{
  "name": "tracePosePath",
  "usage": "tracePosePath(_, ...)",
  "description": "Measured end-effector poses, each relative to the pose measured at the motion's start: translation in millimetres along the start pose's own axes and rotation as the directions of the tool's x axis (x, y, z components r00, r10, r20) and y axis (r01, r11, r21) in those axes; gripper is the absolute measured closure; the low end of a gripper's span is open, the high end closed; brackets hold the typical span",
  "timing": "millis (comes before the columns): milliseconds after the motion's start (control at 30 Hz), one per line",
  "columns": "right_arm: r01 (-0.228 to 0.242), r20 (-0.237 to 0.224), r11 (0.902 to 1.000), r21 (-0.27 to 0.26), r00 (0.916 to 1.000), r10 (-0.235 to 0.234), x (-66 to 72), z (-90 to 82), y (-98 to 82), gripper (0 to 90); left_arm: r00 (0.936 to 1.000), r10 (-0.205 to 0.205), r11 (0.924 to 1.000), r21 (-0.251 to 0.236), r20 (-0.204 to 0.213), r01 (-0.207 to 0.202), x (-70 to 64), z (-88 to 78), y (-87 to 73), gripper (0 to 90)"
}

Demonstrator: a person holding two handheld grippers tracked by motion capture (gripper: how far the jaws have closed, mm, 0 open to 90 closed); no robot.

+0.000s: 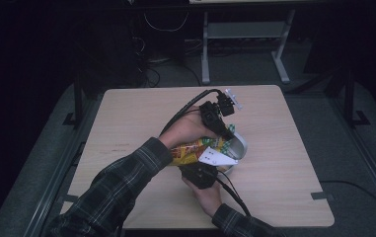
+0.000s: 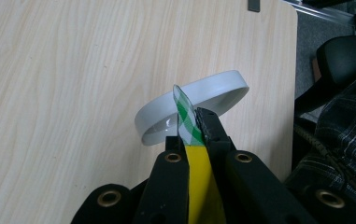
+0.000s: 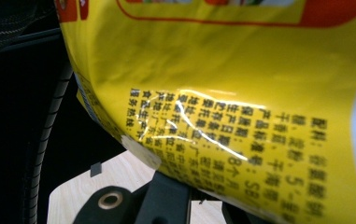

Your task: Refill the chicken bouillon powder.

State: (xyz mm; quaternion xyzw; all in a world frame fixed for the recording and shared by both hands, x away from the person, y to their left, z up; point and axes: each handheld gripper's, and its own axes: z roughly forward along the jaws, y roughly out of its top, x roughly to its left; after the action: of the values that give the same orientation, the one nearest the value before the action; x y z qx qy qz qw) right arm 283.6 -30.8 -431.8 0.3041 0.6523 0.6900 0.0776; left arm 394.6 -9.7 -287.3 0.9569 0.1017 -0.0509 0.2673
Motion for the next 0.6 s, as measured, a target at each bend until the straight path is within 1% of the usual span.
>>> tracePosePath(333,-0.002,-0.001,1.0000,-0.001,1.0000,0.002,-0.3,0.2,0.0,89.8,1.0000,-0.001,1.0000,0.001,-0.004,0.001,0.1,-0.5,0.2,89.4)
tracePosePath(533,0.001,-0.001,1.0000,-0.003,1.0000,-0.001,-1.2,-0.2,1.4,89.8,1.0000,0.001,0.9999,-0.011,-0.006,-0.001,-0.2,-3.0,1.3,89.4)
tracePosePath(600,-0.002,-0.001,1.0000,-0.005,1.0000,0.002,-1.5,-0.5,1.8,89.9,1.0000,-0.004,0.9996,-0.029,-0.006,0.004,-0.6,-4.0,1.9,89.4)
